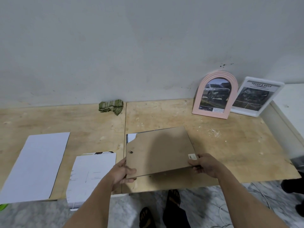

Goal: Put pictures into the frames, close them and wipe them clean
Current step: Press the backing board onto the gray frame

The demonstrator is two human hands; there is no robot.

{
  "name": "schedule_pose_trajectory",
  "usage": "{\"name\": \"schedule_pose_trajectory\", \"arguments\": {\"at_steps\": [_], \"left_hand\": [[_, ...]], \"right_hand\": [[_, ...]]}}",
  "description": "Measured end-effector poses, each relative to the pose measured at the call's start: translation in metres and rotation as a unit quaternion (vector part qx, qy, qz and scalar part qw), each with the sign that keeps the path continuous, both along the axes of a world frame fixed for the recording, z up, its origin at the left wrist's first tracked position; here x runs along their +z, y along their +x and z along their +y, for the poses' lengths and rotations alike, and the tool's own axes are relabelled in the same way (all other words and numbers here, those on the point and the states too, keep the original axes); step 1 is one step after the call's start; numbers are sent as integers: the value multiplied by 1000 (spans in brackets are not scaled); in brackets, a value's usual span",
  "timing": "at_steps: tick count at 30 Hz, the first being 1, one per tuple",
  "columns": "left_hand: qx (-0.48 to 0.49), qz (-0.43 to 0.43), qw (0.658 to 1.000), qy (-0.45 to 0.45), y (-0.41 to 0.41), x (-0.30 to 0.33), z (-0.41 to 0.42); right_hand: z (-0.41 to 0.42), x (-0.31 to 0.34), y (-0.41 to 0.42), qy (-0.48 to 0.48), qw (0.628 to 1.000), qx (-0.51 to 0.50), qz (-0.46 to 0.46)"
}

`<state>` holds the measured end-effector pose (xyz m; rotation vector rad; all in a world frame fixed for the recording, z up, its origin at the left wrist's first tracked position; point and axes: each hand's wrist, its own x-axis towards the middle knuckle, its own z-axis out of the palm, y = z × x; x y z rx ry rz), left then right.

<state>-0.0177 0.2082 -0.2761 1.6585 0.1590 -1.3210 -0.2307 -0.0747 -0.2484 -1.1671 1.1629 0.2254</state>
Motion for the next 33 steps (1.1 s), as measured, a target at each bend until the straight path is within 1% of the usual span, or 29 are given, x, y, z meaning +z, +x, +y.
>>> {"name": "schedule_pose_trajectory", "arguments": {"at_steps": [2, 6, 9, 12, 14, 17, 19, 21, 23, 25, 28, 30, 33], "left_hand": [[0, -24, 1000, 2, -1, -2, 1], [36, -34, 999, 1, -1, -3, 0], [52, -49, 997, 11, -2, 1, -4], [55, -49, 997, 17, -4, 5, -7], [42, -44, 998, 26, -8, 6, -7], [52, -38, 998, 12, -14, 5, -6], [39, -25, 999, 6, -15, 8, -4], [2, -7, 1000, 4, -16, 12, -1], [-23, 11, 1000, 8, -17, 16, -1], [1, -4, 1000, 18, -16, 18, -3], [83, -65, 994, 29, -10, 14, -7], [86, -79, 993, 27, -11, 15, -8], [48, -64, 997, 10, -11, 18, -4]], "right_hand": [[5, -3, -2, -1, 1000, -3, 3], [7, -5, -1, -10, 1000, -9, -2], [5, -7, 4, -24, 999, -27, 18], [4, -7, 7, -11, 999, -8, 48], [5, -7, 7, -25, 998, 3, 65], [5, -3, 7, -44, 996, -25, 80], [0, -3, 9, -50, 996, -43, 65], [-4, -3, 14, -48, 997, -64, 17], [-4, -5, 16, -76, 995, -65, 14], [-2, -10, 15, -86, 994, -71, 21], [4, -12, 13, -47, 995, -89, 16], [4, -11, 12, -38, 993, -107, 11], [-5, -6, 13, -24, 990, -140, -7]]}}
